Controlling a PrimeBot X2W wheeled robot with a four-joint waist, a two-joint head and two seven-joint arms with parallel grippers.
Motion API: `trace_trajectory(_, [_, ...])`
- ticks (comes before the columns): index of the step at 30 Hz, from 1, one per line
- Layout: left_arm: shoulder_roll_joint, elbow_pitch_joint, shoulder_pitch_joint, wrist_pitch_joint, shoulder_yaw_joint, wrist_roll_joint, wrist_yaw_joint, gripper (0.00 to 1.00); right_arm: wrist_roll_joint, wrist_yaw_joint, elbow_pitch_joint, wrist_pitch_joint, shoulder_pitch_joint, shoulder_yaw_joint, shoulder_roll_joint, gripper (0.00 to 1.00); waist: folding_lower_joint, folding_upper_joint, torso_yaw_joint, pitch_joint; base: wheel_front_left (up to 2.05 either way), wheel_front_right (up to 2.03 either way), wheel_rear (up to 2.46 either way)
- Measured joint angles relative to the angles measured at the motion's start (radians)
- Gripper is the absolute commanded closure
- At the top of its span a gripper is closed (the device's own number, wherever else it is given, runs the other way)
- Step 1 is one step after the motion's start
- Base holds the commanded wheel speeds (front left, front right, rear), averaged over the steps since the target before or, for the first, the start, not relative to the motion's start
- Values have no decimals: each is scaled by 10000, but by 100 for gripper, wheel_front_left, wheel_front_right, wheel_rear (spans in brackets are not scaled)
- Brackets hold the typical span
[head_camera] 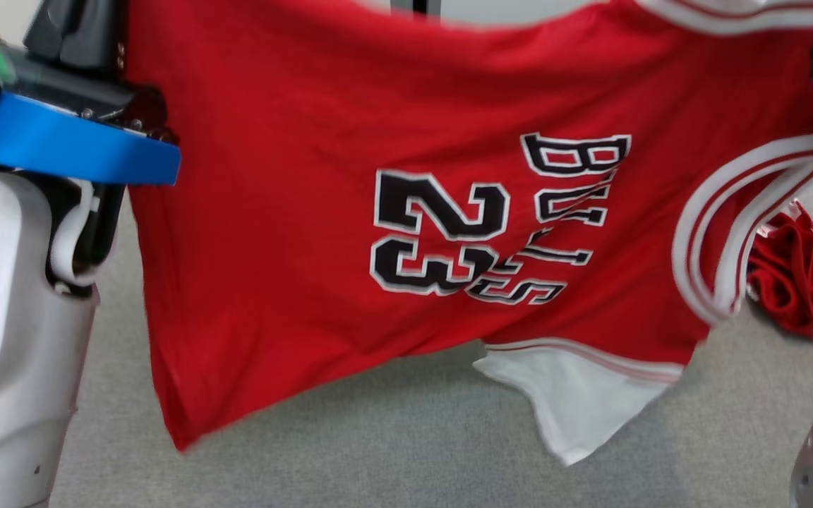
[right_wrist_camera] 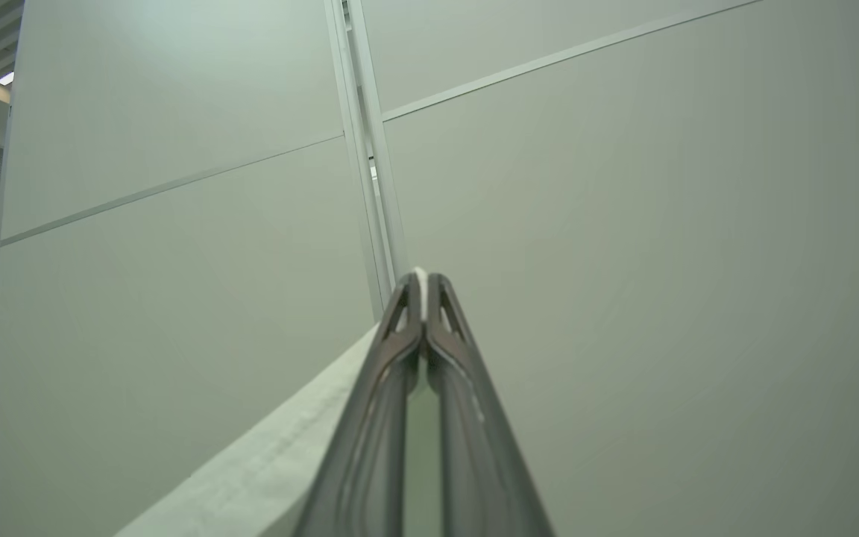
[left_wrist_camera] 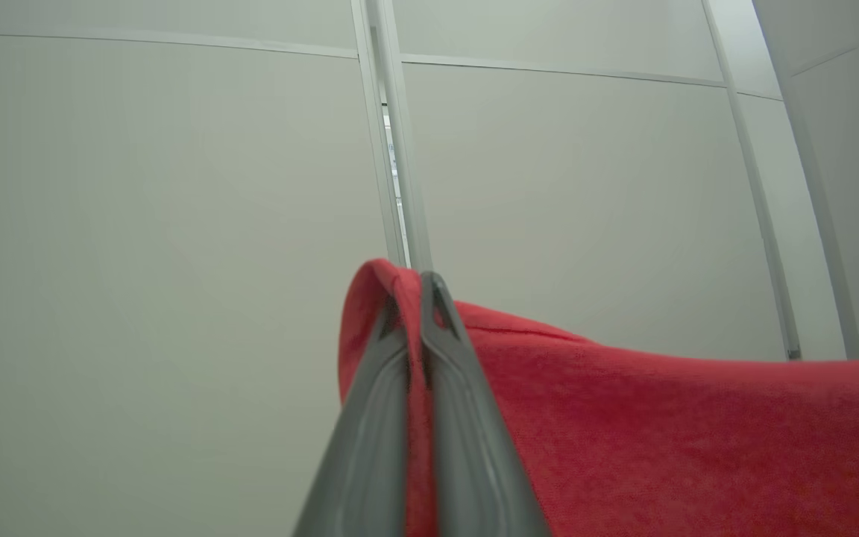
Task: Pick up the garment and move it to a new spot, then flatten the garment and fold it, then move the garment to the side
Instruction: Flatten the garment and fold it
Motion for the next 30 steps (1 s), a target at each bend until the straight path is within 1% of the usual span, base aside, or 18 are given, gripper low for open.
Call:
trace_trajectory(2, [-98, 435, -395, -157, 27, -58, 0, 100, -332, 0, 596, -224, -573, -58, 52, 100, 1, 0, -92, 420, 0, 0, 0])
trace_trajectory(3, [-84, 623, -641, -414, -10, 29, 0, 100, -443, 0, 901, -384, -910, -117, 119, 100, 1, 0, -139, 641, 0, 0, 0])
trace_trajectory(5, [21, 1035, -1326, -802, -259, 347, -4, 100, -878, 0, 1496, -700, -1642, -138, 144, 100, 1, 0, -211, 1071, 0, 0, 0])
trace_trajectory(7, [-75, 1618, -2057, -1089, -176, 351, -4, 100, -1269, 0, 2017, -1035, -2425, -203, 117, 100, 3, 0, -244, 1461, 0, 0, 0])
trace_trajectory(11, [-105, 2382, -3452, -1383, 13, 612, -2, 100, -1818, 0, 2594, -1536, -3999, -706, 44, 100, 3, 0, -268, 2115, 0, 0, 0])
trace_trajectory(13, [-219, 2368, -3904, -1402, 213, 654, -6, 100, -1971, 0, 2686, -1638, -4488, -949, 13, 100, 3, 0, -249, 2341, 0, 0, 0])
trace_trajectory(14, [-362, 2199, -4056, -1413, 516, 616, -6, 100, -2015, 0, 2690, -1674, -4618, -1076, -4, 100, 3, 0, -234, 2430, 0, 0, 0])
trace_trajectory(15, [-456, 2021, -4134, -1417, 813, 604, -8, 100, -2027, 0, 2677, -1685, -4660, -1137, -23, 100, 3, 0, -219, 2502, 0, 0, 0])
trace_trajectory(17, [-499, 1797, -3964, -1429, 1104, 671, -6, 100, -2008, 0, 2529, -1701, -4530, -1187, -33, 100, 2, 0, -212, 2587, 0, 0, 0])
trace_trajectory(20, [-627, 1873, -2651, -1429, 1175, 669, -6, 100, -1774, 0, 2010, -1710, -3425, -1028, -25, 100, 3, 0, -238, 2527, 0, 0, 0])
trace_trajectory(25, [-1009, 2130, 389, -1429, 1611, 447, -15, 100, -895, 2, 1106, -1708, -155, -698, 102, 100, 1, 0, -315, 2325, 0, 0, 0])
trace_trajectory(26, [-1195, 2219, 1067, -1429, 1808, 351, -15, 100, -711, 2, 1007, -1708, 578, -727, 178, 100, 1, 0, -333, 2281, 0, 0, 0])
trace_trajectory(28, [-1476, 2416, 2322, -1427, 1812, 290, -17, 100, -322, 2, 930, -1707, 2170, -748, 391, 100, 0, 0, -352, 2175, 0, 0, 0])
trace_trajectory(30, [-1893, 2625, 3433, -1427, 2004, 144, -15, 100, -113, 2, 941, -1705, 3607, -821, 554, 100, 0, 0, -356, 2056, 0, 0, 0])
